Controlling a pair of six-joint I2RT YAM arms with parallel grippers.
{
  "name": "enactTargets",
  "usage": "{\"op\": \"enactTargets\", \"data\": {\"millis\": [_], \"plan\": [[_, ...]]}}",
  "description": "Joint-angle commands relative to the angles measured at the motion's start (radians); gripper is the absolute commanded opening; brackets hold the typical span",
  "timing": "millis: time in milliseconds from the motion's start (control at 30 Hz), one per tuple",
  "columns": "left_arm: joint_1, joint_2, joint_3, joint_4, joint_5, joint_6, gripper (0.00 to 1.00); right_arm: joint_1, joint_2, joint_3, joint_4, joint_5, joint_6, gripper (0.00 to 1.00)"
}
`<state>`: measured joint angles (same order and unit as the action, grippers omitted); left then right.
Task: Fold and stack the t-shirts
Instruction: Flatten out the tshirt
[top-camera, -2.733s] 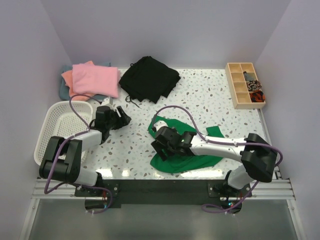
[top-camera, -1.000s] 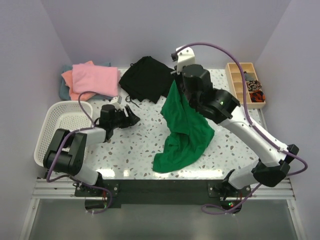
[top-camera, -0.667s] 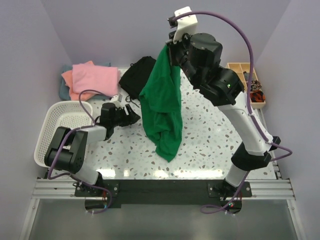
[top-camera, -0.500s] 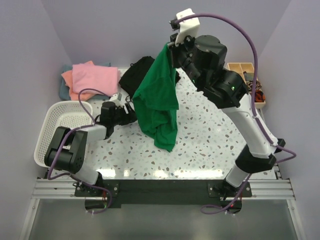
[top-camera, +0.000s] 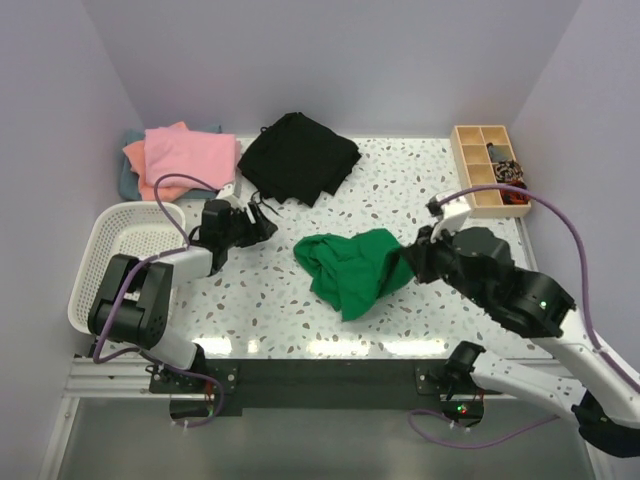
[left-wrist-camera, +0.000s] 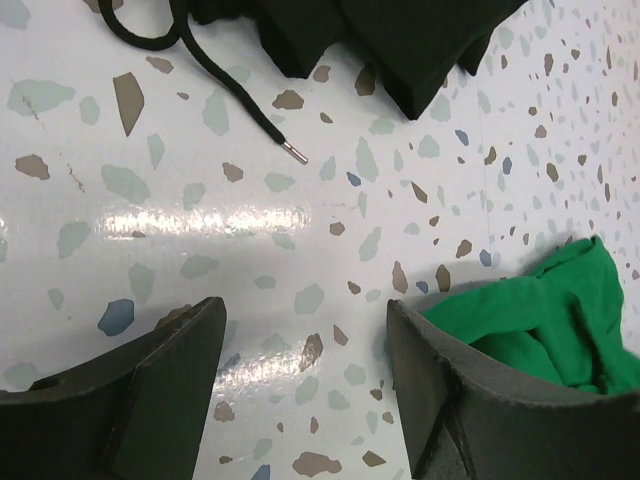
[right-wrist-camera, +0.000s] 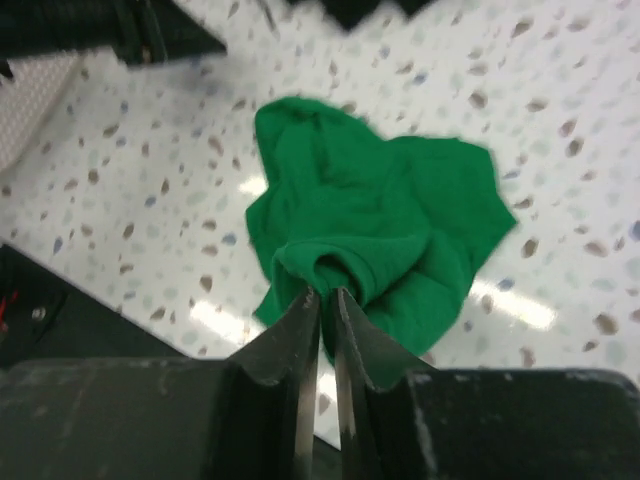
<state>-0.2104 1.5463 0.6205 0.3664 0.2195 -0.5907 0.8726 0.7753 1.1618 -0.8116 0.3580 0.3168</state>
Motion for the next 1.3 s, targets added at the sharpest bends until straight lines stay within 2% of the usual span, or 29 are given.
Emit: {"op": "enactTargets", "data": {"millis": [0,67,133,267,300,333,500,533,633,667,767,1033,1267], "plan": [[-0.001,-0.002,0.041,0.012,-0.003,0.003,0.7,0.003,0.055,-0.16,-0.057,-0.329,0.236,0.23],[-0.001,0.001,0.036,0.012,-0.003,0.008,0.7,0.008,-0.013,-0.275,-0.017,-0.349,0.286,0.27],[-0.001,0.0,0.027,0.014,-0.006,0.008,0.7,0.008,-0.109,-0.339,-0.015,-0.285,0.37,0.44],[-0.003,0.009,0.028,0.016,0.0,0.011,0.7,0.008,-0.228,-0.34,-0.113,-0.089,0.418,0.49],[-0.001,0.011,0.031,0.02,0.006,0.009,0.7,0.008,-0.238,-0.333,-0.136,0.017,0.43,0.49],[-0.001,0.012,0.033,0.029,0.012,0.005,0.7,0.008,-0.241,-0.335,-0.158,0.069,0.442,0.53],[-0.007,0.035,0.05,0.092,0.112,-0.008,0.7,0.008,-0.15,-0.338,-0.164,0.221,0.565,0.51],[-0.021,0.043,0.064,0.094,0.121,-0.001,0.7,0.008,-0.136,-0.365,-0.146,0.229,0.576,0.54],[-0.072,0.087,0.148,0.069,0.165,0.035,0.7,0.006,-0.093,-0.466,-0.011,0.3,0.599,0.58],[-0.089,0.104,0.219,0.046,0.173,0.048,0.7,0.005,-0.052,-0.484,0.052,0.315,0.593,0.58],[-0.148,0.179,0.354,-0.035,0.165,0.095,0.7,0.005,0.027,-0.525,0.136,0.381,0.602,0.57],[-0.21,0.437,0.608,-0.171,0.204,0.143,0.71,-0.015,0.274,-0.527,0.242,0.345,0.559,0.56],[-0.245,0.578,0.728,-0.208,0.236,0.166,0.71,-0.061,0.357,-0.565,0.336,0.297,0.535,0.56]]}}
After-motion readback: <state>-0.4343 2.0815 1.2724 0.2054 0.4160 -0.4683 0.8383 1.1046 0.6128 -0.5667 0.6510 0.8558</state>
